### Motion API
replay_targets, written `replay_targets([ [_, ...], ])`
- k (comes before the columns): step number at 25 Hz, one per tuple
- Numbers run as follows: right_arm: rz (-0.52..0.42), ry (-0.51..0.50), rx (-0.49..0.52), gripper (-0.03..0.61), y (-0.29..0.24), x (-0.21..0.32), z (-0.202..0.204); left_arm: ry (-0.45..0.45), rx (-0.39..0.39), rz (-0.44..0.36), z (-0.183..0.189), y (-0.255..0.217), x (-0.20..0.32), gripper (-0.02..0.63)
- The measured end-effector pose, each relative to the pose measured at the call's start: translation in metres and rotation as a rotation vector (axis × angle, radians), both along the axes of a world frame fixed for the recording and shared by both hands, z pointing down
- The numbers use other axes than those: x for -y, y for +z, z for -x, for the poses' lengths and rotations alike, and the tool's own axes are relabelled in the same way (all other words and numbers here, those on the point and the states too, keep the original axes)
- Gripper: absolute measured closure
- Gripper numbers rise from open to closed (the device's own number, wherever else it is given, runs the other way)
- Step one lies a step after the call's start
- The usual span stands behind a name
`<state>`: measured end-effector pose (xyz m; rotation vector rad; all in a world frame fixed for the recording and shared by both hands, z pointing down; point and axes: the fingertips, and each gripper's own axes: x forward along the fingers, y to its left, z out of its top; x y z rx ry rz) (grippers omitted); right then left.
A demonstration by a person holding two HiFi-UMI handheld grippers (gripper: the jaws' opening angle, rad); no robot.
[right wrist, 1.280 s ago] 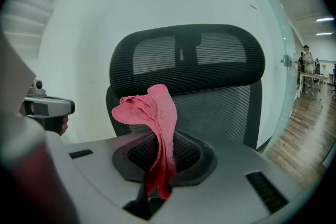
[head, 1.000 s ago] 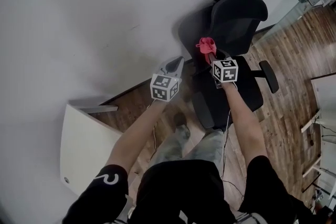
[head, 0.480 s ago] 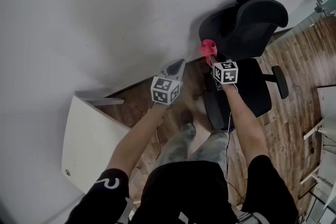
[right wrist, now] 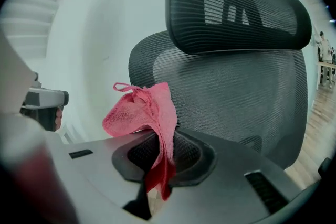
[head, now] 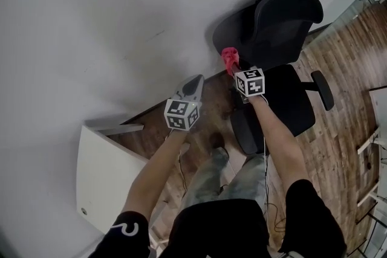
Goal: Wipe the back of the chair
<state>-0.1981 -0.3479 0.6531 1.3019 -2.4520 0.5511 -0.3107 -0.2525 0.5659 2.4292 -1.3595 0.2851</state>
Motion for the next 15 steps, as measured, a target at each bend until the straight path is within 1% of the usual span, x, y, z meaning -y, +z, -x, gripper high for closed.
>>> replay_targets([
  [7, -0.017, -0.096, -0.009, 0.505, 0.003, 0.003, -0.011, -0.072, -0.001, 0.004, -0.025, 0.006, 0.011, 0.589],
  [15, -0.011, -0.115, -0.005, 0.505, 0.008, 0.024, -0.056, -0.133, 0.001, 0.003, -0.082, 0.011, 0.011, 0.589],
])
